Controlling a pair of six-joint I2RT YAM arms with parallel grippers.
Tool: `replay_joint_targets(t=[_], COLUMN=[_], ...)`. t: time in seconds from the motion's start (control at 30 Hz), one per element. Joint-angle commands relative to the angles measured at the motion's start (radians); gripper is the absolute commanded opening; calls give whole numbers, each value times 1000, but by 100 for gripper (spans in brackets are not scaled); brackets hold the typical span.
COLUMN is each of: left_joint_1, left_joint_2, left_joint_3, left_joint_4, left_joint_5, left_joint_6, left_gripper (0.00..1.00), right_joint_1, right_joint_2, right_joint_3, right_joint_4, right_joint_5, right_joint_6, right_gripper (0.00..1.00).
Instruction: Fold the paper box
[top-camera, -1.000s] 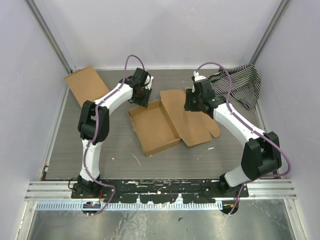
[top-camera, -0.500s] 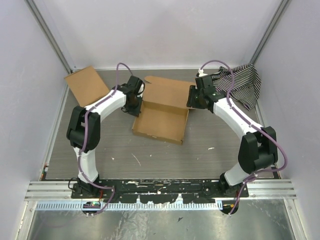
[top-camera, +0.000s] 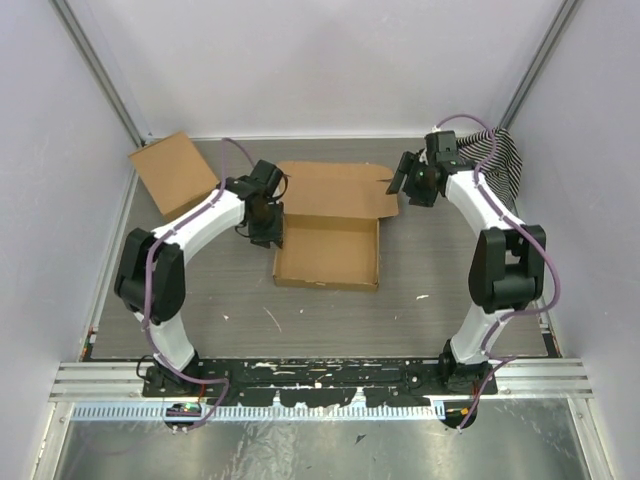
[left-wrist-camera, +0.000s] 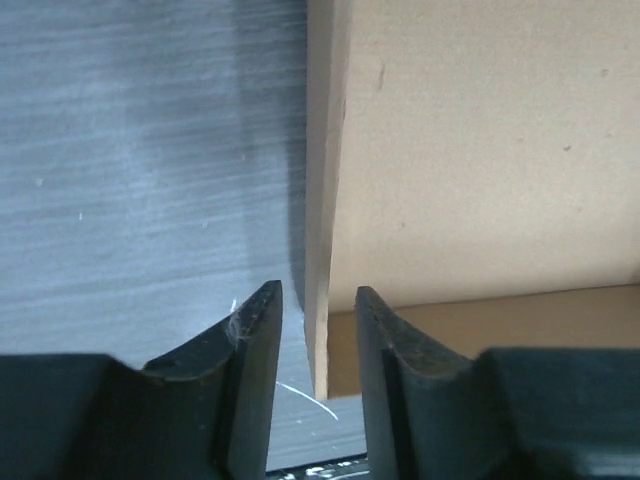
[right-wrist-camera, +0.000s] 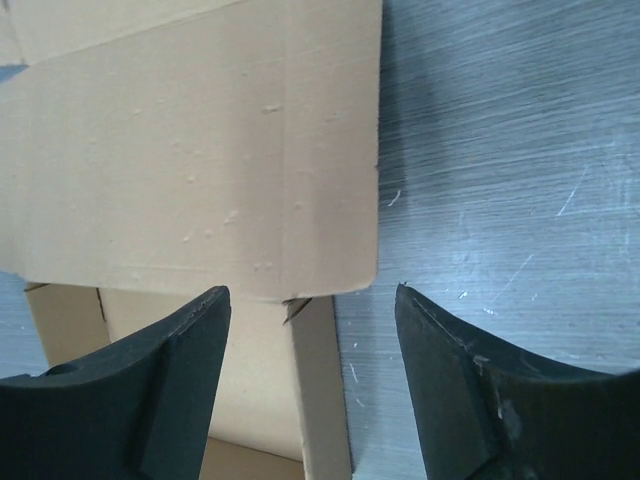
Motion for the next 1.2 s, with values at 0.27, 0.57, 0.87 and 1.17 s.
replay_joint_targets(t=[0.27,0.57,0.87,1.17], left_joint_1=[304,345,418,375], left_joint_2=[-155,-419,-351,193], left_joint_3=[-60,169,-71,559], left_joint_4=[123,77,679,-61], left_joint_5=[233,-213,473,327], left_joint_6=[-110,-139,-256,40], left_gripper=[98,98,30,44], right_joint_1=[-84,-96,-137,-140], right_joint_2=[168,-80,-110,124], right_joint_3=[156,209,102,273], right_joint_4=[0,7,250,-59], right_joint_5=[-210,-5,-232,-199], right_joint_6=[-9,103,88,-43], right_gripper=[72,66,51,98])
